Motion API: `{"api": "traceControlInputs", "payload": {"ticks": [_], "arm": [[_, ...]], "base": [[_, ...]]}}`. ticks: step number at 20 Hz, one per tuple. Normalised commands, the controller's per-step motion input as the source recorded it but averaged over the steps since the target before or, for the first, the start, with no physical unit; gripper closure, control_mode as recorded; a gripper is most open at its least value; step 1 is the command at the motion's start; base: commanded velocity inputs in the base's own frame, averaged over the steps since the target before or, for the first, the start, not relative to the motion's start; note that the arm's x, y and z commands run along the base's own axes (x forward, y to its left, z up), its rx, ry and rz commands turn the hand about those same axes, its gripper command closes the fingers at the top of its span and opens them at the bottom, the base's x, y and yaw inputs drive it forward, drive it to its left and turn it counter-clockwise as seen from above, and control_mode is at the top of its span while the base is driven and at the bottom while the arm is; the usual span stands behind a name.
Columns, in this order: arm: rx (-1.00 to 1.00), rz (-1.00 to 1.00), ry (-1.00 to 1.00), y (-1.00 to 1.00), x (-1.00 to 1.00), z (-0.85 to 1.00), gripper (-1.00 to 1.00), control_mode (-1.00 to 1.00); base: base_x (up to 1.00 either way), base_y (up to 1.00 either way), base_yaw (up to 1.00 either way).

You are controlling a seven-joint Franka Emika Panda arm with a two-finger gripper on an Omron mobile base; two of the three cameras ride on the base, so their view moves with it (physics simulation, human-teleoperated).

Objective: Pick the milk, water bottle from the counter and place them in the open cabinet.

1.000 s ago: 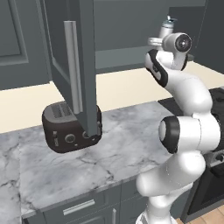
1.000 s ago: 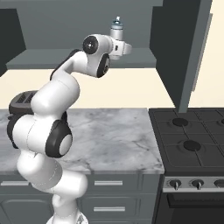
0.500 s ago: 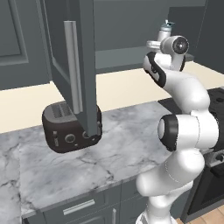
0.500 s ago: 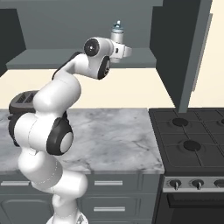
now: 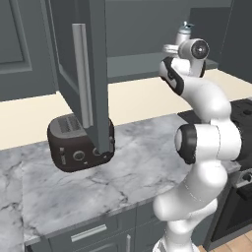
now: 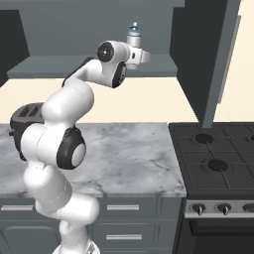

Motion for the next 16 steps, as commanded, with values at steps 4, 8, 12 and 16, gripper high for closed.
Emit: {"api": "traceControlInputs", "payload": {"ticks": [4, 8, 12, 16], "arm": [[0.0, 0.0, 0.0, 0.0, 0.54, -0.24, 1.0, -1.0], [0.0, 0.0, 0.0, 0.0, 0.48, -0.18, 1.0, -1.0], [0.0, 0.0, 0.0, 0.0, 0.5, -0.24, 1.0, -1.0], [0.0, 0.0, 0.0, 0.0, 0.52, -0.31, 1.0, -1.0]], "base": [[0.0, 0.0, 0.0], [0.0, 0.0, 0.0], [0.0, 0.0, 0.0], [0.0, 0.0, 0.0]]}}
